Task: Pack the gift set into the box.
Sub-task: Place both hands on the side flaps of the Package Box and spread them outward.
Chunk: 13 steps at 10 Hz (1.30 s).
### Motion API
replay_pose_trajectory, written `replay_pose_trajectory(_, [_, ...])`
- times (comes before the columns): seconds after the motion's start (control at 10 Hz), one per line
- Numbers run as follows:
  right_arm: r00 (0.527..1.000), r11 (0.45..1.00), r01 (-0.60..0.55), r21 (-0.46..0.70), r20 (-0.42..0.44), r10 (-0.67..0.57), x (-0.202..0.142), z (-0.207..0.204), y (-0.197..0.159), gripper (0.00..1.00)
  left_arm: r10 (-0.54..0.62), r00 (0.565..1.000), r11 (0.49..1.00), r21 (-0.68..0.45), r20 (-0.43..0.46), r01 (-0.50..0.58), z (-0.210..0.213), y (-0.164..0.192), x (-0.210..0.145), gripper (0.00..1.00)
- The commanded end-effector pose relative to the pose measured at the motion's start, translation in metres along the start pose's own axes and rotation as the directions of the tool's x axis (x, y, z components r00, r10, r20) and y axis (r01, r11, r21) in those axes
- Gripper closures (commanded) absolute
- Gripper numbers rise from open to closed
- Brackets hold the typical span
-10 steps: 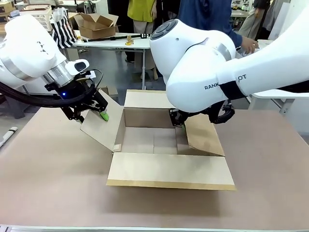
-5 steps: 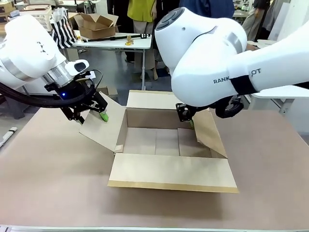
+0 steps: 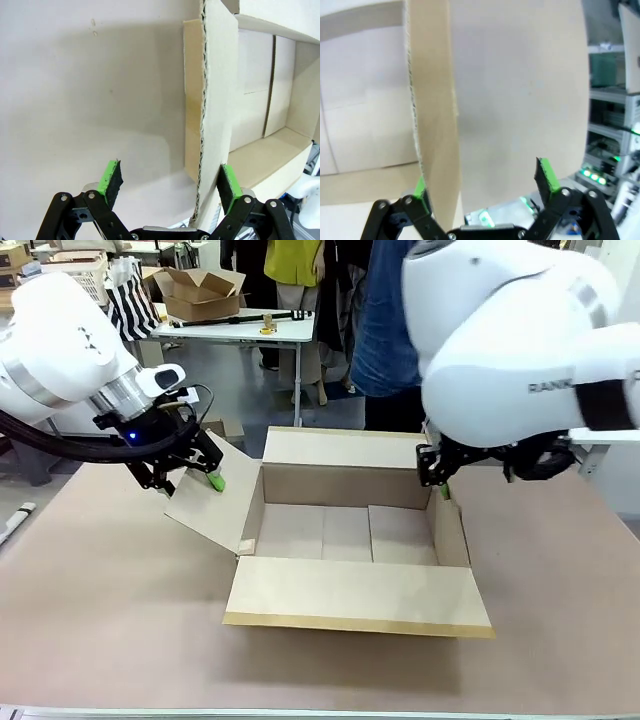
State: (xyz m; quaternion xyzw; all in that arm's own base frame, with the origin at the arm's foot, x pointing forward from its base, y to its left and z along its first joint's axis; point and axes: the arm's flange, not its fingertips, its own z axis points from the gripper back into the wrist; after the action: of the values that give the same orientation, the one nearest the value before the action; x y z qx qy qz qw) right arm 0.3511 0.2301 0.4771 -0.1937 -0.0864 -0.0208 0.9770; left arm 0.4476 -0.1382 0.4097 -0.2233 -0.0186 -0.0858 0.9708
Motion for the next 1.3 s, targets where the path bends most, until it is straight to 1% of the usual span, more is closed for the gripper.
replay_pose_trajectory(0.0, [1.0, 0.995, 0.02, 0.101, 0.007, -0.02, -0.015, -0.02, -0.042, 0.0, -0.002, 1.0, 1.0, 0.003, -0.002, 0.002, -0.001, 0.0, 0.0, 0.0])
replay_pose_trajectory(0.2, [0.998, 0.983, 0.042, 0.181, 0.032, -0.049, -0.024, -0.038, -0.076, 0.0, -0.002, 1.0, 1.0, 0.003, -0.002, 0.002, -0.001, 0.0, 0.0, 0.0])
replay_pose_trajectory(0.3, [0.996, 0.959, 0.041, 0.282, 0.059, -0.06, -0.025, -0.052, -0.093, 0.0, -0.002, 1.0, 1.0, 0.003, -0.002, 0.002, -0.001, 0.0, 0.0, 0.0])
replay_pose_trajectory(0.4, [0.993, 0.91, 0.043, 0.412, 0.081, -0.084, -0.026, -0.064, -0.105, 0.0, -0.002, 1.0, 1.0, 0.003, -0.002, 0.002, -0.001, 0.0, 0.0, 0.0])
replay_pose_trajectory(0.5, [0.996, 0.984, 0.076, 0.162, 0.034, -0.082, -0.018, -0.036, -0.076, 0.0, -0.002, 1.0, 1.0, 0.003, -0.002, 0.002, -0.001, 0.0, 0.0, 0.0])
replay_pose_trajectory(0.7, [0.996, 0.984, 0.076, 0.162, 0.034, -0.082, -0.018, -0.036, -0.076, 0.0, -0.002, 1.0, 1.0, 0.003, -0.002, 0.002, -0.001, 0.0, 0.0, 0.0])
replay_pose_trajectory(0.8, [0.994, 0.971, 0.076, 0.227, 0.061, -0.092, -0.024, -0.046, -0.088, 0.0, -0.002, 1.0, 1.0, 0.003, -0.002, 0.002, -0.001, 0.0, 0.0, 0.0])
replay_pose_trajectory(0.9, [0.997, 0.929, 0.049, 0.367, 0.032, -0.066, -0.012, -0.056, -0.109, 0.0, -0.002, 1.0, 1.0, 0.003, -0.002, 0.002, -0.001, 0.0, 0.0, 0.0])
replay_pose_trajectory(1.0, [0.999, 0.886, 0.028, 0.464, 0.014, -0.038, -0.006, -0.062, -0.123, 0.0, -0.002, 1.0, 1.0, 0.003, -0.002, 0.002, -0.001, 0.0, 0.0, 0.0])
replay_pose_trajectory(1.1, [1.0, 0.835, 0.012, 0.55, 0.01, -0.021, 0.0, -0.069, -0.135, 0.0, -0.002, 1.0, 1.0, 0.003, -0.002, 0.002, -0.001, 0.0, 0.0, 0.0])
replay_pose_trajectory(1.2, [1.0, 0.794, 0.012, 0.608, -0.013, -0.005, 0.006, -0.079, -0.145, 0.0, -0.002, 1.0, 1.0, 0.003, -0.002, 0.002, -0.001, 0.0, 0.0, 0.0])
